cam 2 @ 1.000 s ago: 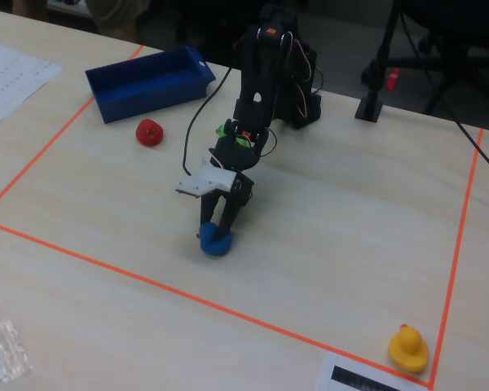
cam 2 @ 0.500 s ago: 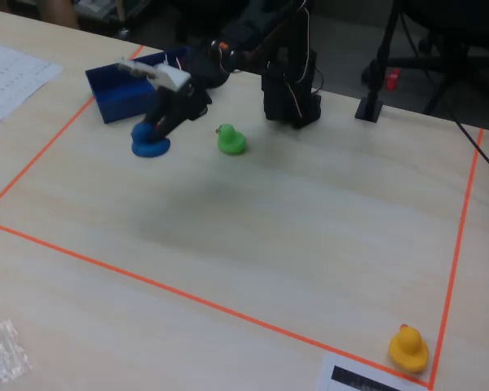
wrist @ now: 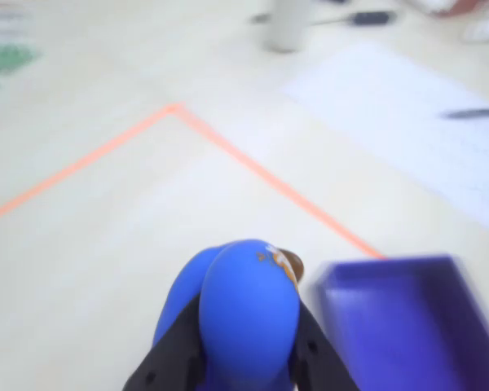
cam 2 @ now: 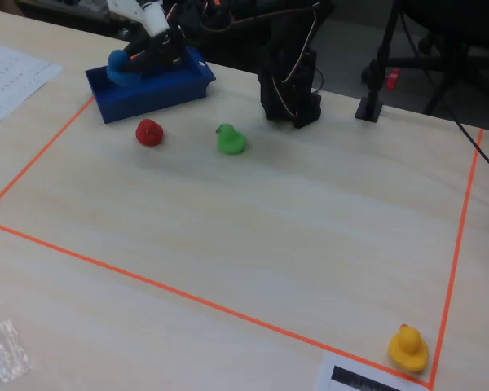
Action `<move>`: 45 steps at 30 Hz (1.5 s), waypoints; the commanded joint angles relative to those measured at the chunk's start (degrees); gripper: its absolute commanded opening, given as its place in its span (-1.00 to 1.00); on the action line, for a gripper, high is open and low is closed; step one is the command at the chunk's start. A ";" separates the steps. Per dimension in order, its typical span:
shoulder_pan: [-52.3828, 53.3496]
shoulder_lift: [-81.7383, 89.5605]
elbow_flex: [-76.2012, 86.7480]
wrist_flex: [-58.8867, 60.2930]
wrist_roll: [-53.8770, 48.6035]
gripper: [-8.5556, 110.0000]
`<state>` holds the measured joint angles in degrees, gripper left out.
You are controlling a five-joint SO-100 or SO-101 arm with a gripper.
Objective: Grasp blue duck and put it into box.
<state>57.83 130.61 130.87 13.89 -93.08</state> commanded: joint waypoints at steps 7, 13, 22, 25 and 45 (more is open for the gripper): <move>17.05 1.14 6.77 -12.66 -2.99 -0.85; 21.09 0.00 15.29 -20.57 -5.54 -0.85; 24.52 -5.10 26.54 -31.90 -10.63 -0.85; 24.87 -6.68 26.89 -32.70 -10.72 -0.85; 16.87 -5.54 14.50 -29.27 4.13 -0.72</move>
<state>79.28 121.64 152.84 -19.25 -94.22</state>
